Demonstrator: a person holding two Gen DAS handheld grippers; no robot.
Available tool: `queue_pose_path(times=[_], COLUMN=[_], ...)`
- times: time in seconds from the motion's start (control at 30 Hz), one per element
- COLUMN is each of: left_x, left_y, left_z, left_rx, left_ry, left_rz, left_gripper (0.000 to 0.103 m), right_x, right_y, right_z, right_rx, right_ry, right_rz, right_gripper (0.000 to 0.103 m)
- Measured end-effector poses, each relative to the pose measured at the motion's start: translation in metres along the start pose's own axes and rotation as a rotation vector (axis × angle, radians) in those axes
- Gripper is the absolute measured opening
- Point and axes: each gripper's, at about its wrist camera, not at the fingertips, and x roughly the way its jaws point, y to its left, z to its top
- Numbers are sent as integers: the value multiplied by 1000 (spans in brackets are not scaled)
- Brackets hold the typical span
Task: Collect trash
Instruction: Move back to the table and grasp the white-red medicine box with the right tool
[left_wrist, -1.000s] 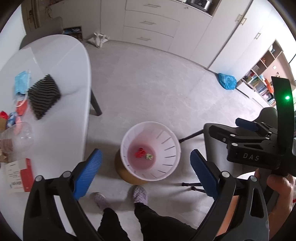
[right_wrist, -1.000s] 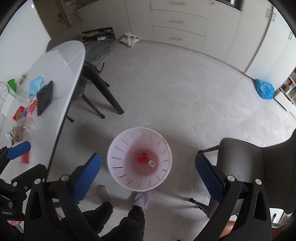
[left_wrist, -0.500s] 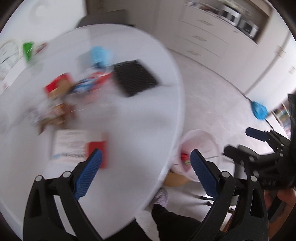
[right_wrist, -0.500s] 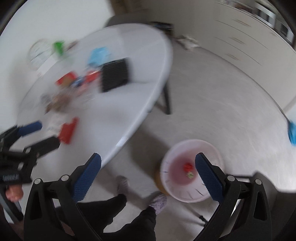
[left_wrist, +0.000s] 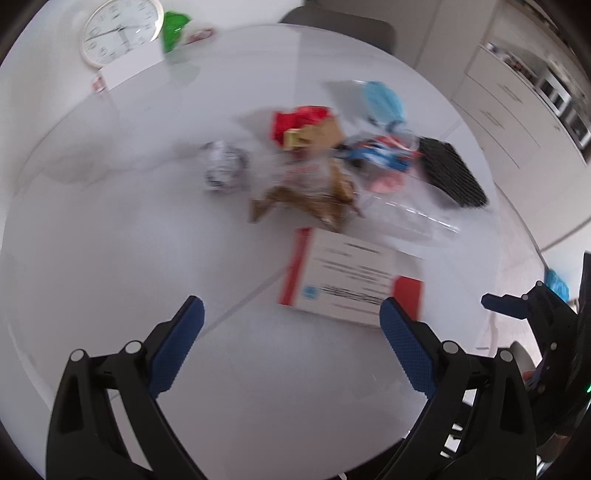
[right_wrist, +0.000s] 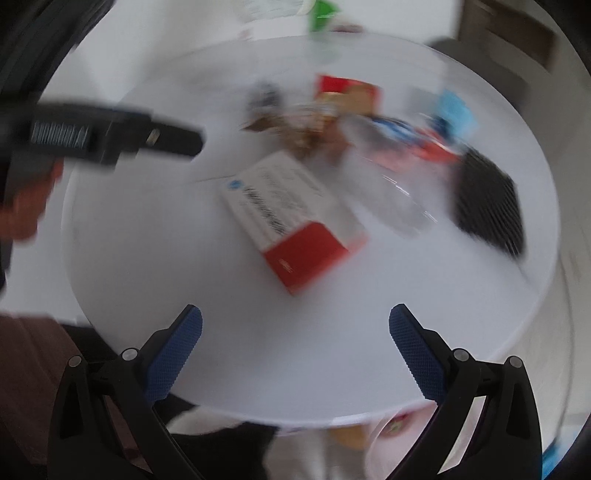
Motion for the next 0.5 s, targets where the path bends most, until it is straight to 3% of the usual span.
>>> queue_pose_path(times=[0.27, 0.5], left_x=[14, 28], left_y=[58, 87], left_z=[12, 29], left_rx=[-105, -169], left_ry=[0, 5], left_rz=[19, 2], left_gripper=[92, 92], right_x=[47, 72], right_y=[28, 23], right_z=[37, 59], right_rx=[-290, -325], right_ry=[67, 120], right_rz=[-34, 3], right_gripper=[100, 101])
